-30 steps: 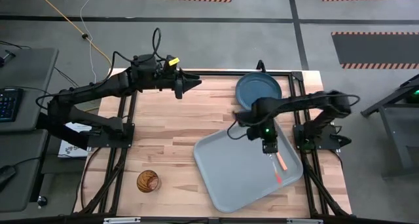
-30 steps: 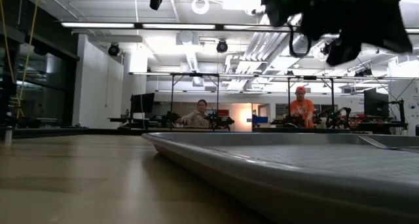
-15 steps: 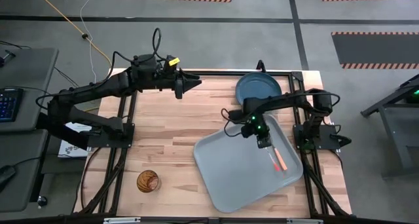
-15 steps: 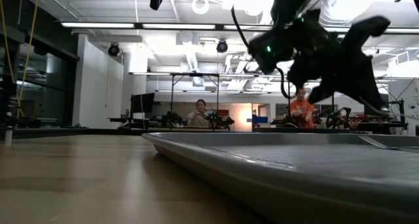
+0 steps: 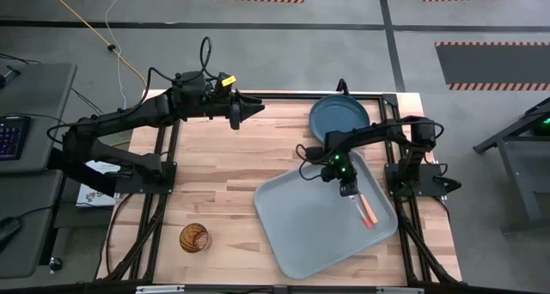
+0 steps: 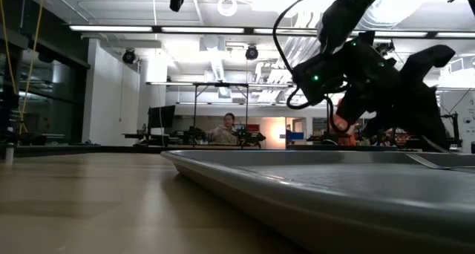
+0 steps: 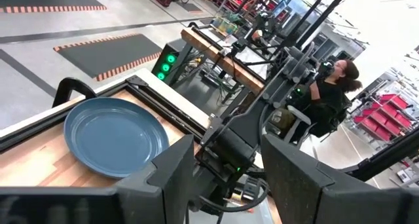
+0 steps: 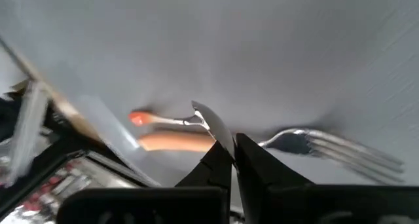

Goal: Pick and place plate/cup/fork/spoon on tray
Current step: Put the orange spoon to the left of the light brown fork on the gray tray, then put the blue plate on the gray tray

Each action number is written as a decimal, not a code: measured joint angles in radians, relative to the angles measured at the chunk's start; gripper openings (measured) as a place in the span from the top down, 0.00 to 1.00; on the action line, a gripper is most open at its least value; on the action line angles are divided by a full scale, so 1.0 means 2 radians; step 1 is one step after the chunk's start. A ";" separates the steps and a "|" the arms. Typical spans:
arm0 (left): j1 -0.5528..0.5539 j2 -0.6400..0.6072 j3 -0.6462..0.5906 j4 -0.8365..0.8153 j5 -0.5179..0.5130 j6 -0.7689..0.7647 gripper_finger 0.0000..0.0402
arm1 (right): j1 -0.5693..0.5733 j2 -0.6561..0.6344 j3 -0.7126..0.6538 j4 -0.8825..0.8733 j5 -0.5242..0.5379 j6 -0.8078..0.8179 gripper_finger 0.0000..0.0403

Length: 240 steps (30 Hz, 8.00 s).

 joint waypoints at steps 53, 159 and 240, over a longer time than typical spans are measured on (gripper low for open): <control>0.000 0.000 0.000 -0.006 0.000 0.013 0.58 | -0.017 -0.160 0.000 0.095 0.133 0.230 0.69; 0.000 0.000 0.000 -0.018 -0.006 0.013 0.58 | 0.066 -0.212 -0.065 0.200 0.294 0.332 1.00; 0.000 0.000 0.000 -0.019 -0.016 0.012 0.58 | -0.236 -0.266 -0.237 0.289 0.441 0.879 0.62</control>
